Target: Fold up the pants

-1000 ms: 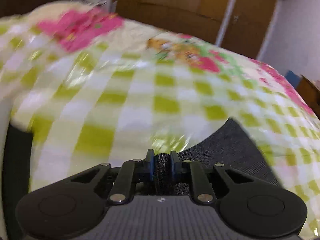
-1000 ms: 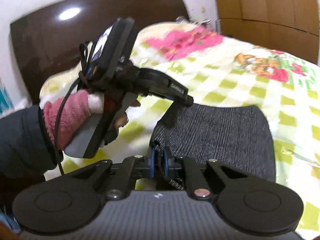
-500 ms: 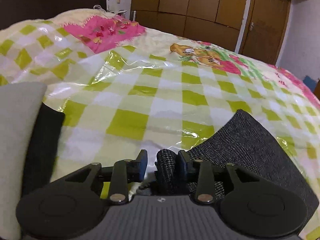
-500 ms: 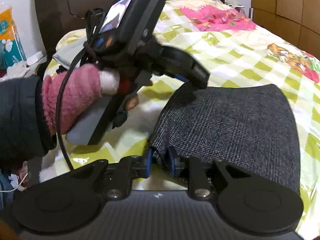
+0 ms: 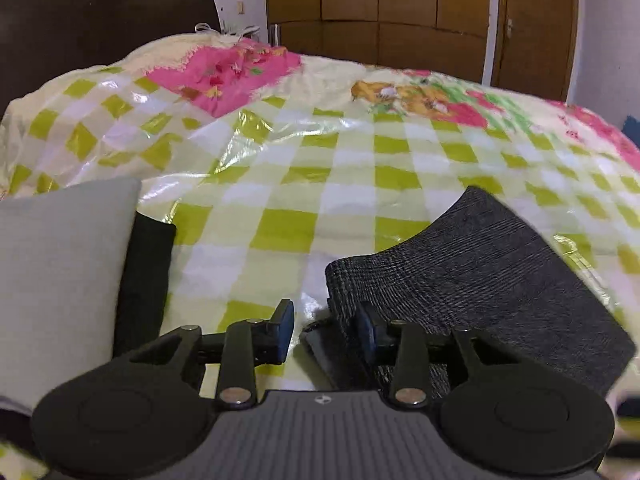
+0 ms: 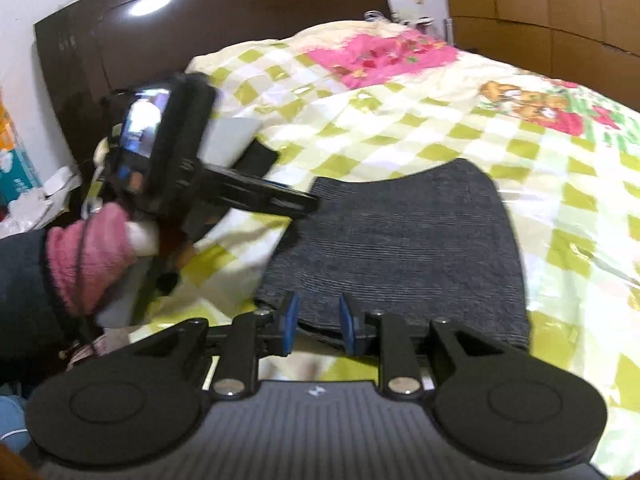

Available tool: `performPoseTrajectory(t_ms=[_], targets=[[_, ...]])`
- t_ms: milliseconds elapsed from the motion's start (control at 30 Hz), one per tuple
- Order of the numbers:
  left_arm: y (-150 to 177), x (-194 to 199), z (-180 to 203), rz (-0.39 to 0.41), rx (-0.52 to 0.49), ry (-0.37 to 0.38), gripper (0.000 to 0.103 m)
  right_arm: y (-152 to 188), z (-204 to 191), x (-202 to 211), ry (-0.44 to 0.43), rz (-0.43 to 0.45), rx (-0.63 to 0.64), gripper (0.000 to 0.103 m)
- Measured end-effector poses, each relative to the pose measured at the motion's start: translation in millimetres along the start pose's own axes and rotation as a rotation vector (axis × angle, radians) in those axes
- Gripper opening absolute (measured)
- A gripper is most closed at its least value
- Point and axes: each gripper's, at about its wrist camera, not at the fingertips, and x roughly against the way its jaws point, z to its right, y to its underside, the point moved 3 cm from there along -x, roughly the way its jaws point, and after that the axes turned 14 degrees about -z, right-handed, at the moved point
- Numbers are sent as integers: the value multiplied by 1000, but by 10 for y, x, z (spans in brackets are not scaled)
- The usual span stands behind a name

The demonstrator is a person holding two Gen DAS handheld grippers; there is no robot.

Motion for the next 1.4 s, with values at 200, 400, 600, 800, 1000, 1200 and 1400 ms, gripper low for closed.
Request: performPoseTrajectory(t_ms=[200, 400, 600, 800, 1000, 1200, 1400], targets=[[153, 201, 30, -18, 53, 139, 48, -227, 639, -4, 130, 30, -121, 43], [223, -29, 111, -84, 65, 184, 54, -430, 1326, -349, 78, -27, -263, 46], [277, -64, 27, -107, 107, 206, 66, -458, 1531, -688, -58, -92, -297, 54], [323, -245, 68, -140, 124, 227, 73, -451, 1569, -738, -129, -88, -335, 48], [315, -301, 232, -143, 131, 284, 71, -296, 1665, -494, -131, -109, -371, 24], [117, -474, 795, -145, 43, 425, 71, 12, 1840, -75, -1, -100, -451, 24], [30, -432, 1094, -122, -32, 421, 73, 218, 2073, 277, 177, -87, -489, 32]])
